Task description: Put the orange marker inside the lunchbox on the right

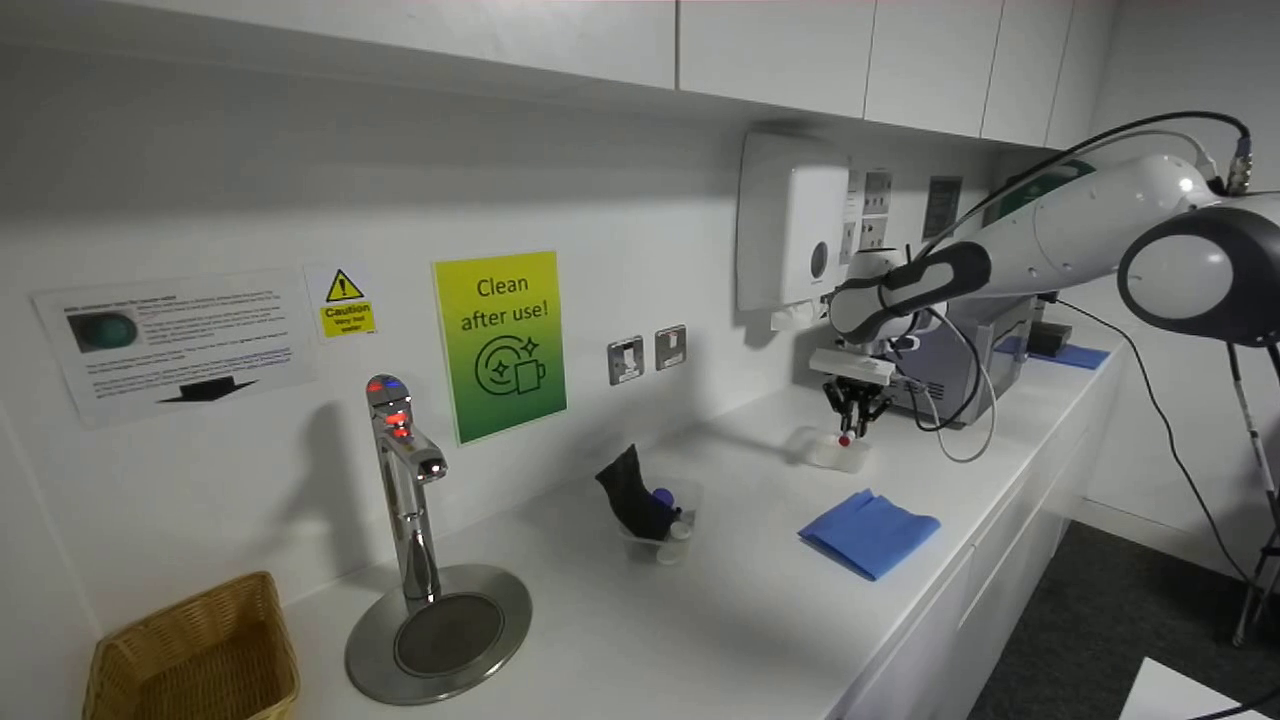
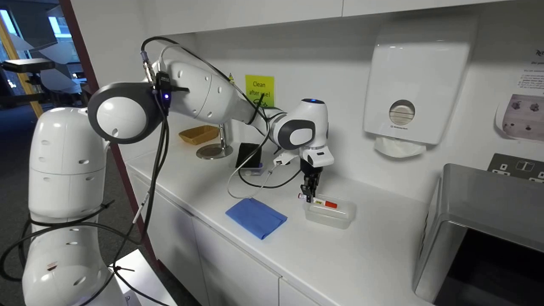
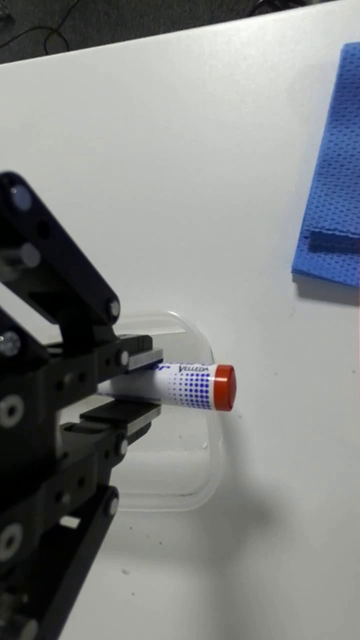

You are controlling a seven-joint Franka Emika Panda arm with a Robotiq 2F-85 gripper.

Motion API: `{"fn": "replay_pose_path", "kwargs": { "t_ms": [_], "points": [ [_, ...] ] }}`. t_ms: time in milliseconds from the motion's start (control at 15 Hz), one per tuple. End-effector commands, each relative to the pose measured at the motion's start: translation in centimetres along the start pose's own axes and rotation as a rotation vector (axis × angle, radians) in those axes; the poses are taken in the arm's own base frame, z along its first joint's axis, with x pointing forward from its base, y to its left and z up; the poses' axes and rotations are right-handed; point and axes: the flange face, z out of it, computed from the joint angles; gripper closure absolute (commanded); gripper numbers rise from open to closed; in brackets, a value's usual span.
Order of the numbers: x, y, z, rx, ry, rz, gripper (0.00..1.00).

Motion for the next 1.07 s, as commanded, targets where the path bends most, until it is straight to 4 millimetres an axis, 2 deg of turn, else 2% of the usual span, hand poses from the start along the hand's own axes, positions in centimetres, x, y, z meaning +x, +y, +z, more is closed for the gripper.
{"fn": "replay_pose_path", "kwargs": {
  "t_ms": [0,467,1000],
  "points": [
    [1.3,1.6,-1.1,0.019,-0.036,-0.099,0.94],
    [3.0,2.1,-0.9,-0.002,-0.037,-0.154,0.94],
    [3.5,0.6,-0.4,-0.026,-0.041,-0.147,0.94]
  ]
}}
